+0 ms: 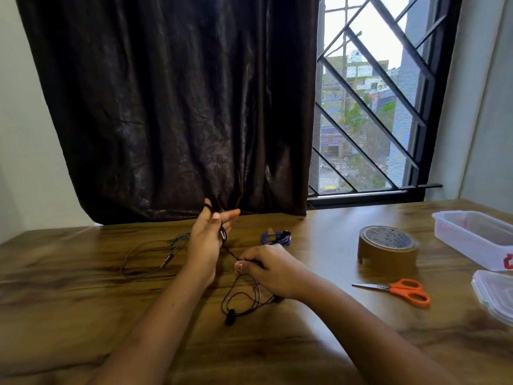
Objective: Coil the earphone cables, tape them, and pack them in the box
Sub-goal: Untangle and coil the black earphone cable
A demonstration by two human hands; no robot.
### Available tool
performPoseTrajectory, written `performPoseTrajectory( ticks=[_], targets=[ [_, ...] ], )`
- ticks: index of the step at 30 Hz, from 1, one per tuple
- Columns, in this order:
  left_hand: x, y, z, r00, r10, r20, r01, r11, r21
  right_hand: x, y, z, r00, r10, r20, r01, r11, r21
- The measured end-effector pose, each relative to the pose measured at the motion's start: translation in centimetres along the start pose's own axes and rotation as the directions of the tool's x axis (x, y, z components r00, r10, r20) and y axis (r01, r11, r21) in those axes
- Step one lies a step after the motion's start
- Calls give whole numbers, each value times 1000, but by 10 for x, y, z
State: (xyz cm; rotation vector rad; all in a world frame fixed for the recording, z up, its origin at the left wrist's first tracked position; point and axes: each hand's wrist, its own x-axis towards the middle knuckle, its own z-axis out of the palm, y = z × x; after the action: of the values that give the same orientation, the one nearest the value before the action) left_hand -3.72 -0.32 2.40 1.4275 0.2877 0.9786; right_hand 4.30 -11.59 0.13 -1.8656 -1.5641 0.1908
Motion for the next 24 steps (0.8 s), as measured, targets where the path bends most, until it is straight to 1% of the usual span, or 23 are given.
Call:
performPoseTrajectory(
  ticks=[1,2,3,4,5,7,8,9,11,14,16,17,19,20,22,24],
  targets=[
    [-3,1,1,999,21,36,-27,985,169,0,-1,-3,1000,-19,-6,18,1000,-13],
    [-4,0,1,996,27,90,-53,952,301,-1,-3,-6,999,-39,-26,38,999,-27],
    [-6,-1,3,988,6,153,-67,918,391,-2,-5,-11,996,-59,-60,57,997,-46],
    [-6,-3,4,977,-35,208,-61,898,437,-3,-6,-16,992,-78,-101,73,996,-57],
    [-6,-5,5,961,-83,262,-45,893,447,-4,-5,-21,984,-100,-149,90,994,-69],
    [-7,-8,5,907,-191,375,15,905,426,-5,-3,-33,960,-117,-256,105,993,-60],
    [-10,-6,6,873,-242,423,49,908,417,-7,-1,-38,940,-121,-319,118,993,-29],
    [-12,-5,6,842,-287,457,93,912,400,-8,2,-43,912,-127,-391,139,990,3],
    [-19,-1,10,791,-349,503,208,926,315,-9,7,-49,856,-125,-501,167,985,40],
    [-27,9,18,736,-378,561,346,923,168,-11,11,-48,820,-118,-560,188,980,68],
    [-30,13,21,684,-390,617,422,901,102,-10,11,-44,797,-110,-594,179,982,59],
    [-31,13,22,668,-391,633,450,890,74,-9,12,-43,792,-88,-604,174,981,85],
    [-29,13,21,673,-383,633,478,878,24,-9,13,-41,801,-6,-598,165,963,212],
    [-28,12,20,679,-380,628,484,875,6,-9,14,-41,805,24,-592,144,961,234],
    [-26,11,19,686,-372,626,494,869,-25,-7,22,-41,804,19,-594,67,990,122],
    [-26,13,21,705,-351,616,501,862,-82,-6,27,-36,814,27,-580,19,997,73]
  ],
)
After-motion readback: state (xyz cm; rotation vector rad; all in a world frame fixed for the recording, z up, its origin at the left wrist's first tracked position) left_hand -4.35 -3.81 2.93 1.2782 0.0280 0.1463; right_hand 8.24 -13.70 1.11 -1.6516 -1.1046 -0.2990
